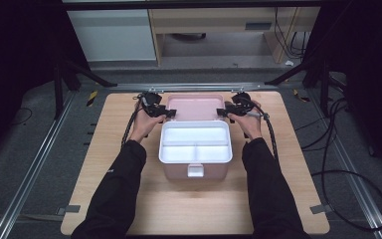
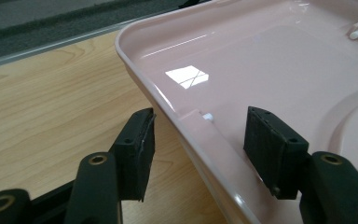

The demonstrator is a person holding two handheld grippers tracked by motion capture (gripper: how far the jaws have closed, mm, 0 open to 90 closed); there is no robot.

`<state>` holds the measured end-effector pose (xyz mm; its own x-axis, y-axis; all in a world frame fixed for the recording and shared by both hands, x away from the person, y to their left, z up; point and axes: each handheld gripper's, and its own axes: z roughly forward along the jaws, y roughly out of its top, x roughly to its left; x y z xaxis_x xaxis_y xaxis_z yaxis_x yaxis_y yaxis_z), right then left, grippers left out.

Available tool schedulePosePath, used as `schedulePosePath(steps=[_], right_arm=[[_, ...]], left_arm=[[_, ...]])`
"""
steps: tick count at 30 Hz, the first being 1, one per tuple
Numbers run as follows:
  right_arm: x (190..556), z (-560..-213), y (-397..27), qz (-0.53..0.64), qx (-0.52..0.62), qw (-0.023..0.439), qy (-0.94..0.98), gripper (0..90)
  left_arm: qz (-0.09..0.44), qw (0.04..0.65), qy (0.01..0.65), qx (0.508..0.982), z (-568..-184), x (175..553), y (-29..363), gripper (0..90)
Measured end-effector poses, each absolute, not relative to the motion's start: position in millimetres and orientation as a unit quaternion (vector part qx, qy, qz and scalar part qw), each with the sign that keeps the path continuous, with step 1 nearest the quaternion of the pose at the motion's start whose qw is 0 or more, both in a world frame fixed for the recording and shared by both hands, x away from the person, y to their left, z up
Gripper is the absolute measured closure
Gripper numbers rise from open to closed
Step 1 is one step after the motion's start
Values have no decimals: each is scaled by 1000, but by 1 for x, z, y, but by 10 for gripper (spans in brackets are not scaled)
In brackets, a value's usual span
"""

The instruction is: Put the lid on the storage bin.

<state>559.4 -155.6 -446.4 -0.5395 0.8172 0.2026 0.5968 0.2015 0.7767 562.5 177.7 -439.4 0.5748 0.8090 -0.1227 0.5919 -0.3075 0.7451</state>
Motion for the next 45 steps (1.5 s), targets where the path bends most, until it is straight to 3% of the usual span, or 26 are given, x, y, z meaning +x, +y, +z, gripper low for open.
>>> schedulePosePath(steps=[7,15,26,38,45], right_arm=[[563,-453,-151,439,466,110,761,478],[556,-437,-154,458,455,132,753,511],[526,-393,-161,506,416,169,737,520],[488,-362,-158,479,375,207,766,539],[465,-356,-160,464,371,223,773,650]], left_arm=[[129,404,440,792,-441,563,182,465],[140,441,444,768,-425,557,189,570],[184,477,389,766,-374,519,193,571],[201,481,352,777,-355,482,200,598],[218,471,339,784,-353,463,199,641]])
